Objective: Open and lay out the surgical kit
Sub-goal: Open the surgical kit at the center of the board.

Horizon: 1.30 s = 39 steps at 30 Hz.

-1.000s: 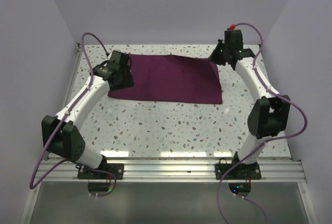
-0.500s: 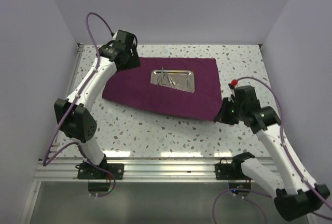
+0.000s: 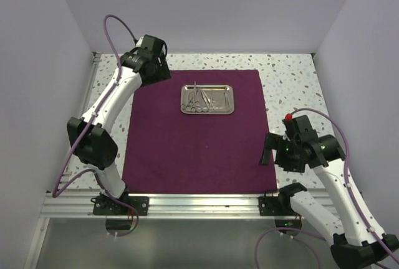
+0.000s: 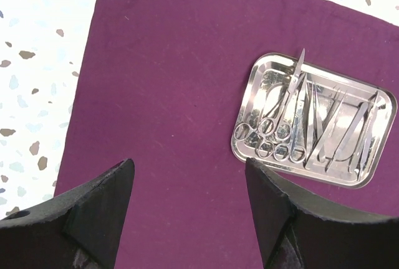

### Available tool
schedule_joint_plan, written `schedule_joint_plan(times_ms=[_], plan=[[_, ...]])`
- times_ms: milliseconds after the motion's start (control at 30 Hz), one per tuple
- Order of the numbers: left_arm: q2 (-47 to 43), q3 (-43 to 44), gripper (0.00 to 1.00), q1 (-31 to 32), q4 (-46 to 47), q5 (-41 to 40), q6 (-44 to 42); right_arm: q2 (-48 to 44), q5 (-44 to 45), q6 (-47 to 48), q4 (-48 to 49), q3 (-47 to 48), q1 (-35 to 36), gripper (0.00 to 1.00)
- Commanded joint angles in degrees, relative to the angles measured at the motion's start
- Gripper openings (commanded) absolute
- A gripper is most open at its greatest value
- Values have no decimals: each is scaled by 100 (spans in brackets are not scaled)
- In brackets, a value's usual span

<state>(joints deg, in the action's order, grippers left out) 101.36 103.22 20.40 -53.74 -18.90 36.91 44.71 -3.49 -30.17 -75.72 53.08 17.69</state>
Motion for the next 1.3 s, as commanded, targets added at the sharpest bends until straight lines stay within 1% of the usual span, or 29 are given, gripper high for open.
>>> schedule_joint_plan(times_ms=[0, 133, 200, 267, 333, 400, 467, 500, 533, 567, 600, 633, 667, 700, 733, 767, 800, 833, 867, 900, 933, 967, 1000, 1033, 1067, 1100, 1133, 1233, 1267], plan=[[-195, -143, 75, 25, -85, -141, 115, 266, 164, 143, -540, 632, 15, 98], [-283, -407, 76, 25, 117, -106, -25, 477, 340, 249, -216, 1160, 15, 98], [-406, -776, 76, 43, 615, 147, -165, 679, 506, 266, -22, 1475, 15, 98], [-468, -1074, 76, 104, 1108, 263, -377, 950, 848, -117, 277, 1600, 15, 99], [-407, -1137, 77, 183, 1303, 219, -508, 1206, 1077, -444, 338, 1635, -3, 99], [-75, -1006, 76, 183, 1488, 534, -666, 1652, 623, -262, 767, 1635, -3, 98], [251, -578, 76, 227, 1515, 650, -947, 1944, 367, -156, 979, 1697, -3, 98], [627, -401, 75, 245, 1524, 668, -1035, 2110, 192, -112, 1146, 1732, -3, 98], [831, -199, 75, 254, 1541, 677, -1202, 2199, 156, -112, 1530, 1723, -3, 98], [1050, 325, 74, 245, 1402, 694, -1247, 2287, 155, -112, 1700, 1741, -11, 98], [1548, 687, 74, 245, 1244, 686, -1265, 2418, 147, -112, 1840, 1880, -12, 98], [1788, 1074, 73, 245, 1077, 659, -1282, 2837, 120, -103, 2016, 2012, -12, 98], [2008, 1713, 72, 245, 867, 694, -1300, 3094, 50, -24, 2079, 2187, -3, 98], [2341, 1945, 72, 245, 830, 825, -1335, 3436, -116, 37, 2157, 2642, -11, 97], [2457, 2200, 72, 245, 821, 887, -1387, 4057, -230, 107, 2141, 2916, -3, 92], [2528, 2237, 72, 254, 864, 966, -1414, 4429, -284, 178, 2141, 3197, 6, 90], [2581, 2229, 72, 245, 908, 1088, -1449, 4728, -319, 205, 2167, 3757, -3, 88], [2573, 2194, 71, 236, 935, 1142, -1467, 5314, -354, 231, 2271, 4032, 15, 87], [2555, 2020, 71, 219, 979, 1212, -1450, 5607, -337, 240, 2290, 4339, 6, 87], [2477, 1887, 71, 184, 979, 1326, -1397, 5897, -233, 240, 2194, 5065, 6, 87], [2407, 1512, 69, 148, 996, 1379, -1292, 6588, -49, 240, 2106, 5455, 6, 84], [2319, 1265, 69, 148, 1136, 1415, -1291, 6934, 110, 231, 1984, 5876, 15, 83], [2083, 975, 68, 148, 1250, 1424, -1291, 7364, 233, 231, 1791, 6864, 15, 83], [1933, 650, 68, 157, 1408, 1459, -1282, 7733, 313, 249, 1371, 7387, 15, 81], [1792, -14, 68, 157, 1819, 1520, -1300, 8468, 435, 301, 1185, 7888, 6, 81], [1547, -300, 68, 157, 1979, 1607, -1317, 8763, 436, 336, 1043, 8728, 15, 79], [1484, -511, 68, 157, 2077, 1634, -1326, 9000, 402, 371, 938, 9041, 15, 74], [1465, -645, 67, 148, 1868, 1539, -1388, 9582, 244, 381, 1217, 9501, 6, 51], [1457, -671, 67, 148, 1788, 1486, -1414, 9644, 217, 328, 1322, 9502, 15, 48]])
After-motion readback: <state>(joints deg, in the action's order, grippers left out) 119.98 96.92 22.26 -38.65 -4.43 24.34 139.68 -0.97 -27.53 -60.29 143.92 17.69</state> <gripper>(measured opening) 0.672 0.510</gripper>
